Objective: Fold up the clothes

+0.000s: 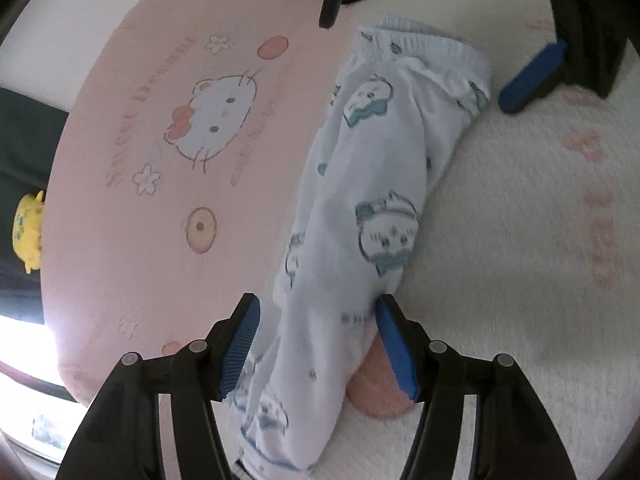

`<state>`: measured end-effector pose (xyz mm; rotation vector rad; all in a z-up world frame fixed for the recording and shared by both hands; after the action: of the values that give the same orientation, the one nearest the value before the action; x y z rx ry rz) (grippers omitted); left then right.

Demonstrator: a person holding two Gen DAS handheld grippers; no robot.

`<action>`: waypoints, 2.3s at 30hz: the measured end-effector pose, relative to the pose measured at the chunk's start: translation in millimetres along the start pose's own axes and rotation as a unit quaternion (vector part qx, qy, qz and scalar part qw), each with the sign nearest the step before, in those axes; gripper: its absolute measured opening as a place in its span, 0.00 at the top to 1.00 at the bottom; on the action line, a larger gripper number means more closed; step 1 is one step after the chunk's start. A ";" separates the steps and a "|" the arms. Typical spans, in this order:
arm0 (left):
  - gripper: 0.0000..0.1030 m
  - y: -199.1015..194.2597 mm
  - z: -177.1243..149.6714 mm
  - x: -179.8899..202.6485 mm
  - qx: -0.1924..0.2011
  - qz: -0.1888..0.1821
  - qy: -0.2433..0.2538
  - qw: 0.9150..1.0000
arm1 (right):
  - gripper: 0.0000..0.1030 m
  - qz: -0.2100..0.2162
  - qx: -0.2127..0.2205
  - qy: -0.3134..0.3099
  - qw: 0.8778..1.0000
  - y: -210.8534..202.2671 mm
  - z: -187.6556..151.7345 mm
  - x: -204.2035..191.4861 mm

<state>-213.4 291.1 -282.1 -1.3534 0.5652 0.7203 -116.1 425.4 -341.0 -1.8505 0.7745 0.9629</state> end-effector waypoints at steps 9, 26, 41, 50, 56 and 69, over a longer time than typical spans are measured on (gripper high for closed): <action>0.44 18.3 20.0 0.8 0.016 -0.017 -0.051 0.998 | 0.01 0.005 0.001 -0.023 1.000 9.1 3.2 -9.9; 0.79 15.2 -6.2 9.8 0.034 -0.125 -0.100 0.987 | 0.29 -0.077 0.047 -0.076 0.993 -14.7 13.4 -13.1; 0.79 12.6 -13.1 8.8 0.029 -0.149 -0.144 0.978 | 0.26 -0.057 0.023 -0.079 0.995 7.3 2.3 -9.5; 0.76 3.4 -28.6 14.2 0.042 -0.126 -0.119 0.984 | 0.80 -0.152 0.037 -0.151 0.976 14.7 6.7 -16.8; 0.76 0.3 -34.2 14.3 0.014 -0.086 -0.111 0.990 | 0.81 -0.173 0.032 -0.151 0.973 16.5 10.8 -20.8; 0.51 -19.0 -8.4 -11.4 0.022 -0.126 -0.183 0.975 | 0.78 -0.220 0.022 -0.269 0.938 24.4 0.8 -61.4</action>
<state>-206.5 280.0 -262.3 -1.1864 0.1112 0.7213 -167.0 423.5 -299.0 -1.5151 0.0436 1.0665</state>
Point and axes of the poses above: each gripper's, at about its wrist camera, not at the fingertips, and y roughly the way its jaws point, x to its right, z to its top, the point moved 6 cm from there along y, roughly the way its jaws point, and after that the axes turned 8 degrees about -x, right-handed, at the moved point
